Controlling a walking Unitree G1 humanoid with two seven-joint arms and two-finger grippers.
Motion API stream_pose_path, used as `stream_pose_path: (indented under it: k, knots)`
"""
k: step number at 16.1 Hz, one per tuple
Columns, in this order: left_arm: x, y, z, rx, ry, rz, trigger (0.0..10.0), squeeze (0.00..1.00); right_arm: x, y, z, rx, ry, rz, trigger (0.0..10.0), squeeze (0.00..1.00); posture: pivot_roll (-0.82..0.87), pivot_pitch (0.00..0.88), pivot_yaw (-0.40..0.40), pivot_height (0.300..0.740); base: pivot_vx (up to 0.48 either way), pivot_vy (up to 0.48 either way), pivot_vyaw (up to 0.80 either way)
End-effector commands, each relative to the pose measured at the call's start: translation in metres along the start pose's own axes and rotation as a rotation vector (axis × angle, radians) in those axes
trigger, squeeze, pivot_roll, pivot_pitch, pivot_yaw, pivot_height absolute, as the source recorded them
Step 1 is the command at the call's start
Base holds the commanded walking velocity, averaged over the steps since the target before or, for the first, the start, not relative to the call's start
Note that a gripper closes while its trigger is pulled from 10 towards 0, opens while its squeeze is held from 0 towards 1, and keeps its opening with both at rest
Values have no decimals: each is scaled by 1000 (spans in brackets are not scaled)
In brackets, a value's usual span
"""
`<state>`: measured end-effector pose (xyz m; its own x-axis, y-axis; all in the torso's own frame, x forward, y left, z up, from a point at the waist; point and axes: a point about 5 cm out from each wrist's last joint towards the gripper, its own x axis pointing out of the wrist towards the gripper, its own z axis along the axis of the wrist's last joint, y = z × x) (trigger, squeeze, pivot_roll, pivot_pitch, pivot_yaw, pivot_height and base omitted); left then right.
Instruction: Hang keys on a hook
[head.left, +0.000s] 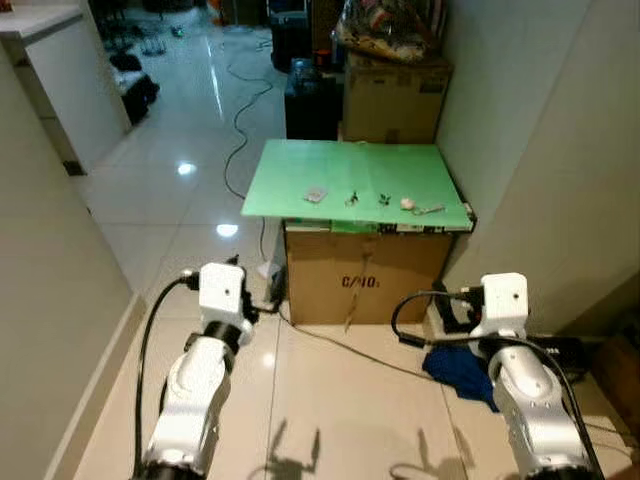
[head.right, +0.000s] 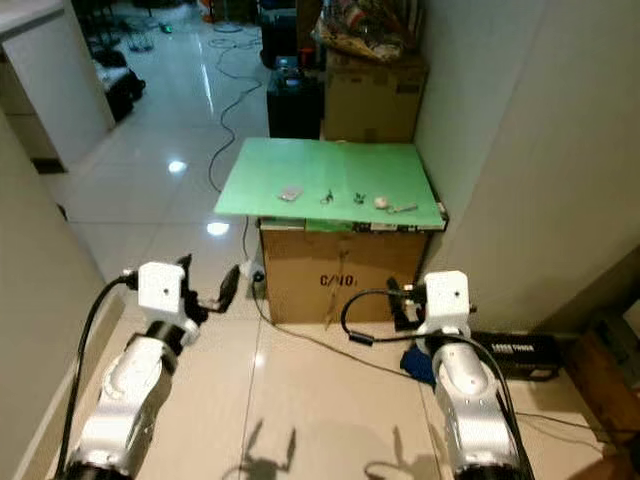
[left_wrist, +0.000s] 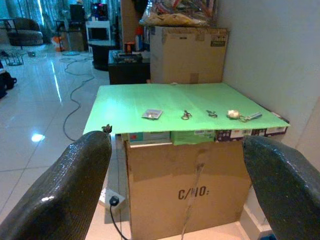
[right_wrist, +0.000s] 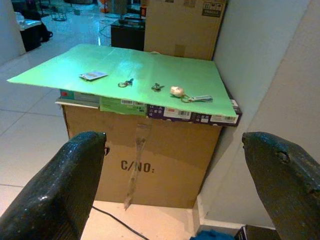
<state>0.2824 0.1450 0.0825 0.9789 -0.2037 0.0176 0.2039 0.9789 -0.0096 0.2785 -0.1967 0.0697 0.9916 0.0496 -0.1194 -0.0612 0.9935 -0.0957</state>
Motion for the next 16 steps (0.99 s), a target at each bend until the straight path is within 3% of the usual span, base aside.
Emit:
stream_pose_path:
  k: [1,16]
  knots:
    - [0,0,-3,-11,18,-1,10000,0,1,-1,0,3,-5,-5,10000,0,-184,0,13,740,480,0,0]
    - [1,-21,-6,42,21,-128,10000,0,-5,3,-6,-4,17,-2,10000,0,-204,0,40,740,470,0,0]
